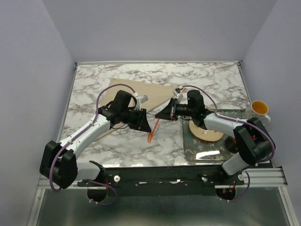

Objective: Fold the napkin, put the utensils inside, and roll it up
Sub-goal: Pass the utensil from the left arm to the right, then pass the utensil from the right arm to the left

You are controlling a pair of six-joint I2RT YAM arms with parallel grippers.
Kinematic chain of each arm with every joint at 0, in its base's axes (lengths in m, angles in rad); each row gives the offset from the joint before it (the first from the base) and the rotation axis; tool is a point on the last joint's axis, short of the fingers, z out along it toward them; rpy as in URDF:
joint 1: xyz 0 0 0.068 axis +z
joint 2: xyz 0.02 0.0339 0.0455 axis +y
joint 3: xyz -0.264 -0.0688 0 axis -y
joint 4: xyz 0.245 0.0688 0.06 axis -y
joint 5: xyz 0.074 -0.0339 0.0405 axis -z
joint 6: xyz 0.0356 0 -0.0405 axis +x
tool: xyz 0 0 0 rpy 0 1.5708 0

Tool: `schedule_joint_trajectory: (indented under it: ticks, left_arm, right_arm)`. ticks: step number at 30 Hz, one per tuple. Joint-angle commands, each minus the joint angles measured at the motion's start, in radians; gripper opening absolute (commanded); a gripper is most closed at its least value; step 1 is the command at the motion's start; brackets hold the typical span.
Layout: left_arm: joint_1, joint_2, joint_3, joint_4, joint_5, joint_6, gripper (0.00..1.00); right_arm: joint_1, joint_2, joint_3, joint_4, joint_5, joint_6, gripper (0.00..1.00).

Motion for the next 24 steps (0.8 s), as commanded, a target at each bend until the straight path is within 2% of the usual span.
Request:
schedule_joint_trajectory:
  ticks: [1, 4, 6, 9, 17, 24]
  left_arm:
    - [-0.037, -0.099, 0.183, -0.100, -0.525, 0.030, 0.46]
    - [-0.173, -0.109, 0.285, -0.134, -0.761, 0.096, 0.47]
    - [-0.294, -0.068, 0.326, -0.151, -0.841, 0.124, 0.43]
    - [-0.415, -0.005, 0.374, -0.168, -0.947, 0.145, 0.41]
    - [-0.543, 0.110, 0.445, -0.193, -1.145, 0.154, 0.35]
    - [-0.548, 0.222, 0.489, -0.209, -1.090, 0.202, 0.35]
  right_arm:
    - [0.013, -0.055, -0.011, -0.083, 0.139, 0.018, 0.01]
    - [0.022, -0.082, -0.004, -0.143, 0.222, 0.034, 0.01]
    - [0.024, -0.104, -0.011, -0.164, 0.286, 0.061, 0.01]
    - [0.027, -0.133, -0.036, -0.180, 0.337, 0.107, 0.01]
    - [0.027, -0.156, -0.108, -0.146, 0.367, 0.228, 0.01]
    - [0.027, -0.151, -0.108, -0.138, 0.351, 0.237, 0.01]
